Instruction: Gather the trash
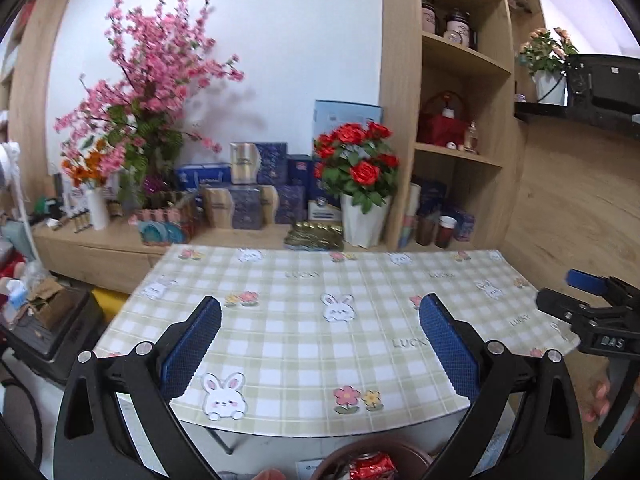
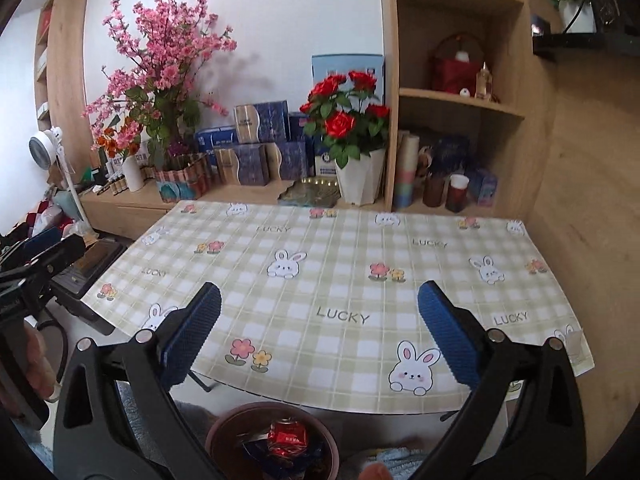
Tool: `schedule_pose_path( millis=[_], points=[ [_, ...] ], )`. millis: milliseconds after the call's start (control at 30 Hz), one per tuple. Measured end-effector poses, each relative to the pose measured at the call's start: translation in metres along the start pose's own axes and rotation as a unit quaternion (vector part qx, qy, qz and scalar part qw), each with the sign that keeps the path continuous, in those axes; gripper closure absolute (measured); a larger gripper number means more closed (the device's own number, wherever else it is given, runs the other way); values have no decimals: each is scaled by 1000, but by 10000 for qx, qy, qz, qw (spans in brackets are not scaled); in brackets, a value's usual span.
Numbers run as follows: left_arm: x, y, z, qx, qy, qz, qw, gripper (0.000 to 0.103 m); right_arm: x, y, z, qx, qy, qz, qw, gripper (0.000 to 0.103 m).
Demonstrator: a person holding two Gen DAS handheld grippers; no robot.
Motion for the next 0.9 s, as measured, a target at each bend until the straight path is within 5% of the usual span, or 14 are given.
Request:
schedule_pose_path(
  millis=[300, 900],
  points=[
    [12, 0, 15, 330, -157, -178, 9992, 6, 9, 9, 20, -62, -137, 68, 9999, 6],
    [11, 0, 14, 333, -43, -259, 9991, 6, 7, 4, 27, -173, -185, 33, 9997, 6]
  ],
)
Point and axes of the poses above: each gripper's, at about its wrist camera, not at the fingertips, and z roughly against the way its jaws point, y to its left, x to its top, the point moved 8 cm from there along -z, roughly the way its jaws point, and after that the axes turned 14 degrees about z, right-handed, at the moved point
